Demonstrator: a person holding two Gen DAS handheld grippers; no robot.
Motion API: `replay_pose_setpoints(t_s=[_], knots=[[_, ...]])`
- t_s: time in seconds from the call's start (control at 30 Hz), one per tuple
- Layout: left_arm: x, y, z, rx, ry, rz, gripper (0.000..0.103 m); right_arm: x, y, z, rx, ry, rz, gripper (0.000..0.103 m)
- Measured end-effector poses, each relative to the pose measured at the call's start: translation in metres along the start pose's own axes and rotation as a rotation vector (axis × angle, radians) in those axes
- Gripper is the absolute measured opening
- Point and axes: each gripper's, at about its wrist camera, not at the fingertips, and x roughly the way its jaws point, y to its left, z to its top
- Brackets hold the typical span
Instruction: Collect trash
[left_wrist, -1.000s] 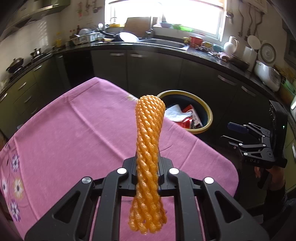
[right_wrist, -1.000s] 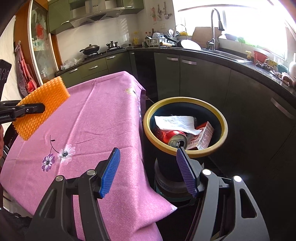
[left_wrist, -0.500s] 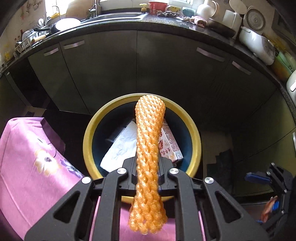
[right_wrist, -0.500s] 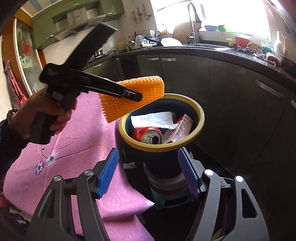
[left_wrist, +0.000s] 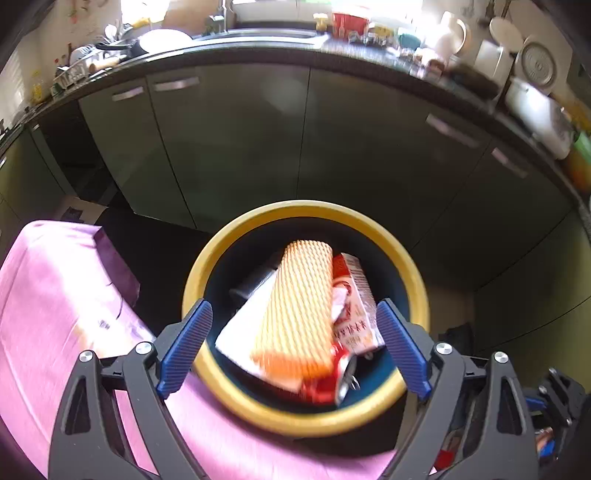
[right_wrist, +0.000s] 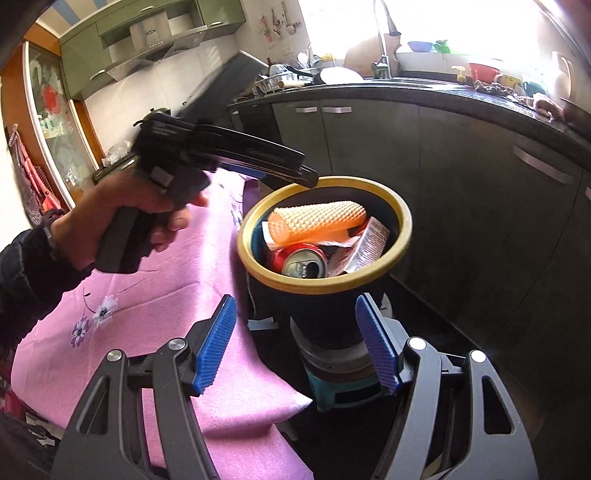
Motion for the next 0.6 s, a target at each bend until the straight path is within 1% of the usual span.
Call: replay_pose_setpoints(t_s=[0.03,0.1,0.2,0.27,0.4,0.47,0.5,0.57,0.6], knots=[[-0.016,0.002,-0.010,-0.015,-0.024,0.002,0.087,-0.001,0.004,0.000,-0.007,-0.003,0.008,0.067],[-0.048,0.003,-0.035,-0.042,-0.067,0.011,0.092,-0.002,0.013,0.001,-0.025,-0.005,0.022,0.068],[-0.100,0.006,-0.077,-0.077,-0.126,0.047,0.095,-0.004,0.028,0.002,-0.059,-0.009,0.042,0.070],[-0.135,0.011,-0.105,-0.113,-0.178,0.085,0.096,-0.007,0.038,0.002,-0.078,-0.019,0.051,0.073],[-0.200,0.025,-0.160,-0.206,-0.279,0.188,0.096,-0.015,0.057,0.004,-0.111,-0.034,0.067,0.075],[-0.229,0.031,-0.185,-0.268,-0.313,0.250,0.096,-0.019,0.066,0.004,-0.130,-0.042,0.074,0.081],[-0.243,0.038,-0.198,-0.300,-0.331,0.280,0.096,-0.022,0.071,0.004,-0.140,-0.047,0.077,0.083],[-0.265,0.044,-0.222,-0.356,-0.361,0.359,0.096,-0.027,0.081,0.004,-0.155,-0.057,0.080,0.091],[-0.275,0.045,-0.233,-0.374,-0.379,0.393,0.096,-0.030,0.085,0.004,-0.161,-0.063,0.080,0.092]])
